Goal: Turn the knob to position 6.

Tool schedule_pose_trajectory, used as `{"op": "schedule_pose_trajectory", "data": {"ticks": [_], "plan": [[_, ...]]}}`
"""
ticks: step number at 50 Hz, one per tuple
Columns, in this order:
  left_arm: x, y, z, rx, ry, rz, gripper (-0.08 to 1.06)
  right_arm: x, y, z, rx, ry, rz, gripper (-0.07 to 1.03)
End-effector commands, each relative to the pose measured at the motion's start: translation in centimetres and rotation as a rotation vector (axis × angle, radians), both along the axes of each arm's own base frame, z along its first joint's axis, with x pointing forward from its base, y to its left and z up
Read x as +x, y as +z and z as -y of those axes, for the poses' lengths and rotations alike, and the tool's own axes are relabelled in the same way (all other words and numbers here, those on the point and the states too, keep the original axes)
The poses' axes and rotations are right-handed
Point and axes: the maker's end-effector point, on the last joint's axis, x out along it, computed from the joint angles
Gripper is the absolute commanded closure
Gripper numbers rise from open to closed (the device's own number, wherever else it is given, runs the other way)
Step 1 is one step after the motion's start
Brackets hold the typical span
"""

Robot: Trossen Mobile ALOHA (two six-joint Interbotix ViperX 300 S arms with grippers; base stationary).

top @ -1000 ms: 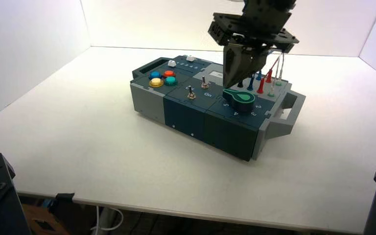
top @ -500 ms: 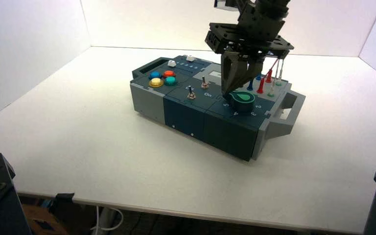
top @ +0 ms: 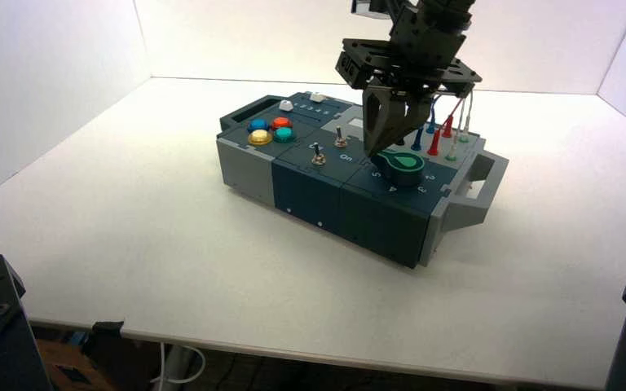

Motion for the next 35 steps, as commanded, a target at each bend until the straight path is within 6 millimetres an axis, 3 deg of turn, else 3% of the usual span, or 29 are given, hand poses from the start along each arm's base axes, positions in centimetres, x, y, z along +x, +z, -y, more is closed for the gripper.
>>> {"op": "schedule_pose_trajectory", "data": {"ticks": [1, 35], "plan": [[0.1, 0.6, 0.1, 0.000, -0.003, 0.017, 1.01, 0.9, 1.0, -0.8, 0.023, 0.004, 0.031, 0.98], [0.2, 0.6, 0.0, 0.003, -0.003, 0.016, 1.01, 2.3, 0.0, -0.7, 0.005, -0.007, 0.036, 0.98]]}}
